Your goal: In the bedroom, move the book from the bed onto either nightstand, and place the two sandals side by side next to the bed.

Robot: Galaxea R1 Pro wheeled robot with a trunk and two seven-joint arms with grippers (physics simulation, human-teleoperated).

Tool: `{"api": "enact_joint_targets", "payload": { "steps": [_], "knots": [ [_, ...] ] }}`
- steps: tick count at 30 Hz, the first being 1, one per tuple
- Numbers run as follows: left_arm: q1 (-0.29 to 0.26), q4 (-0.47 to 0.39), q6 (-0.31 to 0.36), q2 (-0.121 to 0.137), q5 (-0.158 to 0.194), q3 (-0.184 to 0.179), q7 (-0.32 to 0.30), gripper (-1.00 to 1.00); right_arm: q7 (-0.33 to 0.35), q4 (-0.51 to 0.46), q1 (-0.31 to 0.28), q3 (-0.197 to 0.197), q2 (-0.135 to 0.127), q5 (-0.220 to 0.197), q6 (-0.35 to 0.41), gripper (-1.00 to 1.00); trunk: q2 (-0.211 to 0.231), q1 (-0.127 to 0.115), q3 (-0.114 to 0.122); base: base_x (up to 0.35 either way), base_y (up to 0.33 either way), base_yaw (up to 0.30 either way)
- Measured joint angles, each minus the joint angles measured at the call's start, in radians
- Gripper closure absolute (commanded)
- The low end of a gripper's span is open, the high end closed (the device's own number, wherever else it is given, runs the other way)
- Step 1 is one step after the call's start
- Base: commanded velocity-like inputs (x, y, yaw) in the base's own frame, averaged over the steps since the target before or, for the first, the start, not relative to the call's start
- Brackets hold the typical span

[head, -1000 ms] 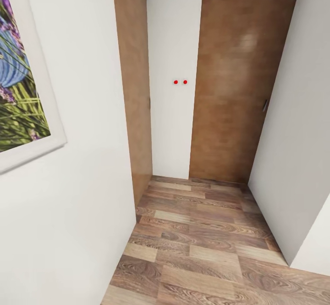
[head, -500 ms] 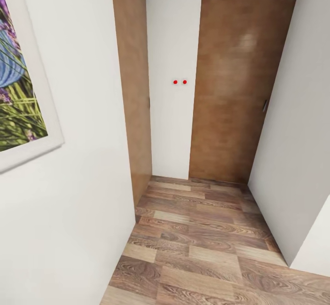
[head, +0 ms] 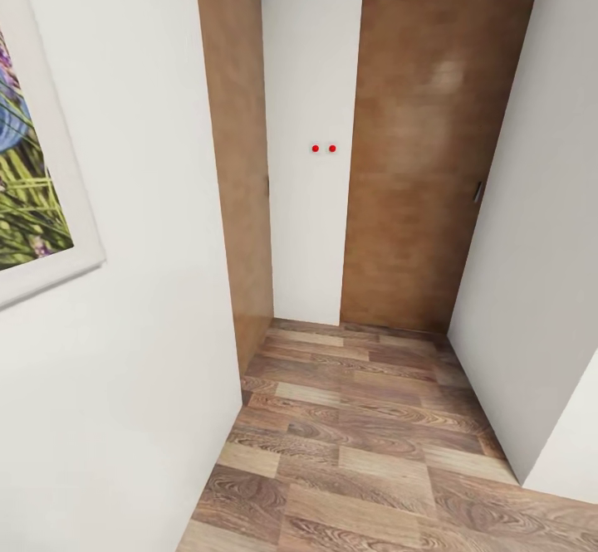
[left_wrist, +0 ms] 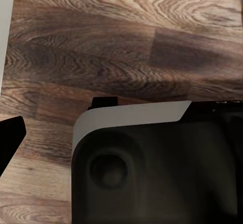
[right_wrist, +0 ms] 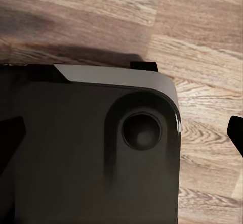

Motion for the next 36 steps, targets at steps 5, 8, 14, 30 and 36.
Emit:
{"api": "enact_joint_targets", "payload": {
  "steps": [5, 8, 14, 30, 36],
  "knots": [
    [0.0, 0.0, 0.0, 0.0, 0.0, 0.0, 0.0, -1.0, 0.0, 0.0, 0.0, 0.001, 0.001, 0.0, 0.0, -1.0, 0.0, 0.0, -0.001, 0.003, -0.007, 0.028],
    [0.0, 0.0, 0.0, 0.0, 0.0, 0.0, 0.0, -1.0, 0.0, 0.0, 0.0, 0.001, 0.001, 0.0, 0.0, -1.0, 0.0, 0.0, -0.002, 0.002, -0.003, 0.114],
    [0.0, 0.001, 0.0, 0.0, 0.0, 0.0, 0.0, -1.0, 0.0, 0.0, 0.0, 0.001, 0.001, 0.001, 0.0, -1.0, 0.0, 0.0, -0.005, 0.001, -0.001, 0.13],
    [0.0, 0.001, 0.0, 0.0, 0.0, 0.0, 0.0, -1.0, 0.0, 0.0, 0.001, 0.001, 0.001, 0.001, 0.0, -1.0, 0.0, 0.0, -0.007, 0.005, 0.0, 0.024],
    [0.0, 0.001, 0.0, 0.0, 0.0, 0.0, 0.0, -1.0, 0.0, 0.0, 0.001, 0.001, 0.001, 0.001, 0.0, -1.0, 0.0, 0.0, -0.007, 0.131, 0.037, 0.002]
  ]
}}
